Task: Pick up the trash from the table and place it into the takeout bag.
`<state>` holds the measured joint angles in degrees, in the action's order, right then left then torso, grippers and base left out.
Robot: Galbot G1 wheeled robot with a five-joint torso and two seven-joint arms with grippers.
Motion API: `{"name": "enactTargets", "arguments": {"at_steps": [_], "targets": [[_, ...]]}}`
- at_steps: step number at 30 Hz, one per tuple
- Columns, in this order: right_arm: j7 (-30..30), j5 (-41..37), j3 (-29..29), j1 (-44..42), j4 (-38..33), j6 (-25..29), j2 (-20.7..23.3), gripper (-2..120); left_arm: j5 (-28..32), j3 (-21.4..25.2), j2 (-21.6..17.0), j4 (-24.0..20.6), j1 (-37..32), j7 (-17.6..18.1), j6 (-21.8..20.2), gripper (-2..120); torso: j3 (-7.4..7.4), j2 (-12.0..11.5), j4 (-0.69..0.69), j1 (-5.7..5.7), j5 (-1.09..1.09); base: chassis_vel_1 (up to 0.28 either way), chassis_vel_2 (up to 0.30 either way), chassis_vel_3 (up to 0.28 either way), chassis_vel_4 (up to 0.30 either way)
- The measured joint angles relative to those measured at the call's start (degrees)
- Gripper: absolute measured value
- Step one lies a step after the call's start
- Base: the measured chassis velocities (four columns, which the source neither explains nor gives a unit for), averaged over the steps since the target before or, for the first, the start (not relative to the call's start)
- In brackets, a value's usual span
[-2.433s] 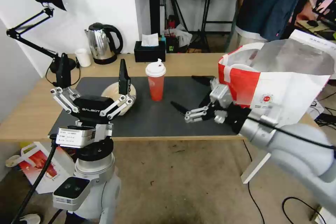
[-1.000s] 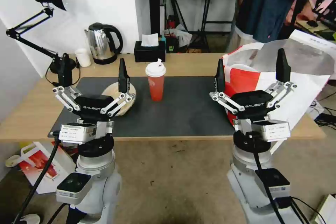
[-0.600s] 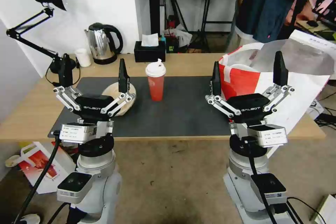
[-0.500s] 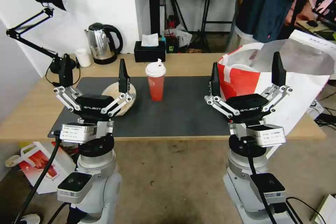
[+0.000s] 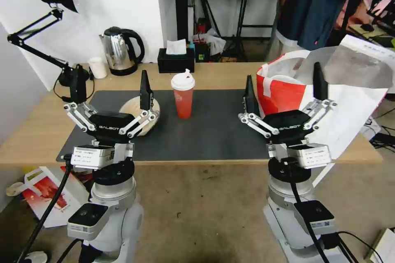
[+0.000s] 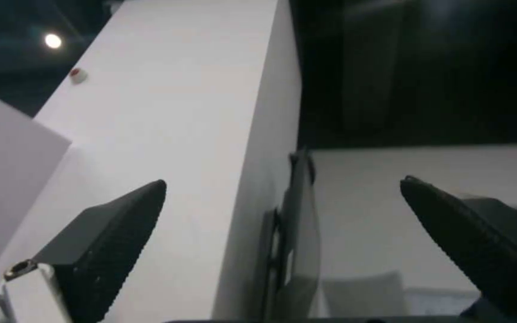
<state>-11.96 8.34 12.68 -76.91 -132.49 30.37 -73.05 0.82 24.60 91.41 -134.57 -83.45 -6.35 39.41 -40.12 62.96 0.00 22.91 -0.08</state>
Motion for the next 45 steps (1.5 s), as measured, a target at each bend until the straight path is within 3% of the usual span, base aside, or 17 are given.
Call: {"name": "enactTargets", "arguments": {"at_steps": [17, 27, 34, 45], "targets": [[2.9, -16.6, -4.8, 8.1, 4.0, -10.2, 10.0, 100, 0.1, 1.7, 0.0, -0.5, -0.9, -0.1, 0.9, 100, 0.0, 0.0, 0.0, 0.0, 0.0, 0.0, 0.0, 0.0, 0.0], [3.9, -26.0, -11.5, 16.4, 7.7, -20.4, 17.8, 100, 0.2, 1.5, 0.0, -0.3, -0.7, -0.2, 1.0, 100, 0.0, 0.0, -0.01, 0.0, 0.0, 0.0, 0.0, 0.0, 0.0], [4.7, -32.1, -16.2, 20.3, 9.6, -26.8, 18.5, 100, 0.1, 1.5, 0.0, -0.2, -0.6, -0.2, 1.0, 100, 0.0, 0.0, 0.0, 0.0, 0.0, 0.0, 0.0, 0.0, 0.0], [5.2, -36.4, -18.4, 23.8, 13.7, -30.2, 18.6, 100, 0.1, 1.1, 0.0, 0.0, -0.6, -0.2, 1.0, 100, 0.0, 0.0, -0.01, 0.0, 0.0, 0.0, 0.0, 0.0, 0.0]]}}
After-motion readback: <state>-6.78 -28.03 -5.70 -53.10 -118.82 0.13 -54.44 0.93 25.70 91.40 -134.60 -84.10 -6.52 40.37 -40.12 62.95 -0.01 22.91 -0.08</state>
